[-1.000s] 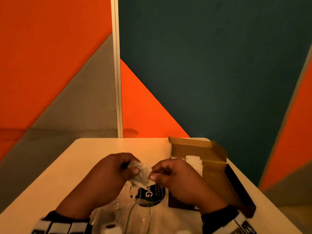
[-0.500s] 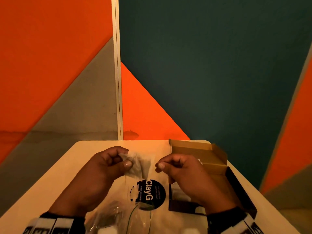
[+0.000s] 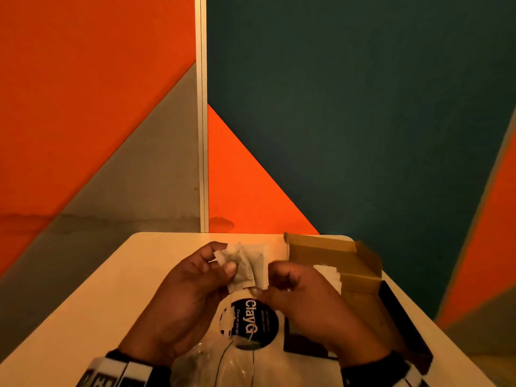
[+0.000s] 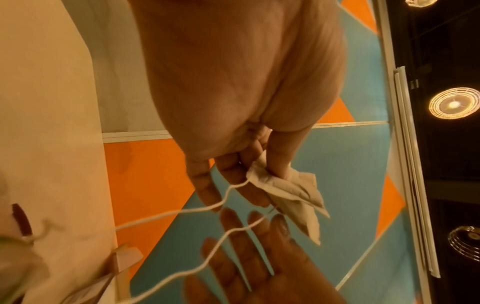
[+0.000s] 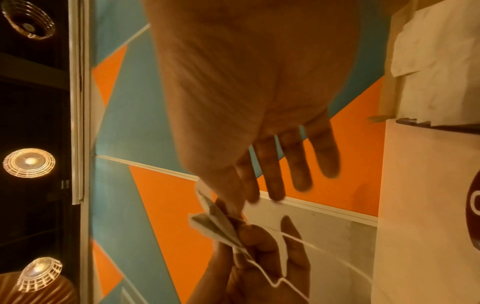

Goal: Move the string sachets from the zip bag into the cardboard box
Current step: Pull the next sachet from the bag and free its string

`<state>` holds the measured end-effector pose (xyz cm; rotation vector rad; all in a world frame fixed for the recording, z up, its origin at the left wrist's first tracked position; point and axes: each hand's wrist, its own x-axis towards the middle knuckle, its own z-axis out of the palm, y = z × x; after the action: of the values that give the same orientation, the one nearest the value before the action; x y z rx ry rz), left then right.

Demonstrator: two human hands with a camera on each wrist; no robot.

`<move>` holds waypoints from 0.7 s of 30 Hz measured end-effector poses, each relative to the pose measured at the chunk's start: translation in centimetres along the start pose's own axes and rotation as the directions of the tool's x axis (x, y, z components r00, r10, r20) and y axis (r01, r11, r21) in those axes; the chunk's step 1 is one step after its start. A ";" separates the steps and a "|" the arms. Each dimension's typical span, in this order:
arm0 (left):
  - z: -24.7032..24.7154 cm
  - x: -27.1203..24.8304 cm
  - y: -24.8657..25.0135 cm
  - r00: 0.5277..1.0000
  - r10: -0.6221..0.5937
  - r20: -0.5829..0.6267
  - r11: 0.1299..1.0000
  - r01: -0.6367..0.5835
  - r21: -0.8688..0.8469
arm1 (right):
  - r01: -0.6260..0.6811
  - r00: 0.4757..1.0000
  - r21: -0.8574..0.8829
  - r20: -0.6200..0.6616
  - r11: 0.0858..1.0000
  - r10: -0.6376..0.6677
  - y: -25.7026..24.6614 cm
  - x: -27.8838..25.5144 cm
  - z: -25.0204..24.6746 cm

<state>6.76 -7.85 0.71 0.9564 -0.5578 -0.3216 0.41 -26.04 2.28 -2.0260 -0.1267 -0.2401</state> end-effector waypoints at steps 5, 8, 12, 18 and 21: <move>0.6 0.0 0.2 0.996 0.015 -0.089 0.987 0.000 0.163 | 0.212 0.964 0.350 -0.231 0.913 -0.135 -0.2 0.3 -0.4; 0.8 0.0 0.0 0.993 0.010 -0.117 0.984 0.011 0.180 | 0.172 0.985 0.363 -0.051 0.916 -0.165 -0.3 -0.3 0.0; 0.6 0.2 -0.3 0.986 0.013 -0.166 0.964 0.031 0.264 | 0.103 0.994 0.326 0.007 0.940 -0.112 -0.9 -0.3 0.3; 0.8 0.3 -0.4 0.979 -0.013 -0.203 0.928 0.088 0.363 | 0.085 0.992 0.292 -0.113 0.953 -0.054 -0.5 -0.1 0.4; 0.8 0.2 -0.2 0.978 -0.024 -0.207 0.916 0.104 0.387 | 0.056 0.991 0.355 -0.136 0.933 -0.008 -0.4 0.2 0.5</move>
<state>6.47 -8.60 0.97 1.3865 -0.4148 -0.1692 0.54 -25.40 2.46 -1.6406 -0.1113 -0.3460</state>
